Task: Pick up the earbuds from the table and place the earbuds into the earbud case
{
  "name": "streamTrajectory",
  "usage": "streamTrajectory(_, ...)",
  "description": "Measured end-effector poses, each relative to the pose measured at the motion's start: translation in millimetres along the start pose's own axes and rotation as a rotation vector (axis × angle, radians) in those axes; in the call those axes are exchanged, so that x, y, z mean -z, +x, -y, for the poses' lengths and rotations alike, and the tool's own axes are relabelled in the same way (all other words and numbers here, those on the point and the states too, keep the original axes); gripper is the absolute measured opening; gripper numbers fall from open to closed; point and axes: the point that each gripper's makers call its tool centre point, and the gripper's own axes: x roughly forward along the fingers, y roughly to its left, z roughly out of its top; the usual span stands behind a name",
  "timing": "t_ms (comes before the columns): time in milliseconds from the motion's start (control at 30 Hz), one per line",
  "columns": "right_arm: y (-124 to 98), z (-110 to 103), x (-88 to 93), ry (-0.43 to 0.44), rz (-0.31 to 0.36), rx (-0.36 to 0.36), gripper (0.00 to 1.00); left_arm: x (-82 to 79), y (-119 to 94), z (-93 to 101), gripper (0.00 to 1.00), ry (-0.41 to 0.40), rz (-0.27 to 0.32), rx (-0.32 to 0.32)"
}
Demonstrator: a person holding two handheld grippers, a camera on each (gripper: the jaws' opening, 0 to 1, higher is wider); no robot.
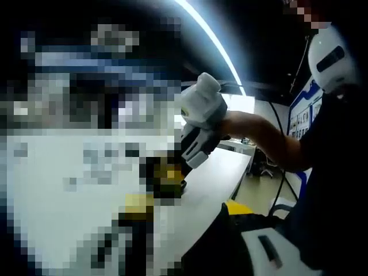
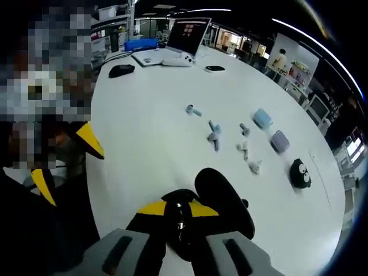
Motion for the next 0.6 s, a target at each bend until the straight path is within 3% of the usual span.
streamTrajectory(600,0.9,4.6,2.1,0.014,0.02,-0.007,0.11,0.3,0.7,1.5,0.49,-0.001,-0.006,-0.004)
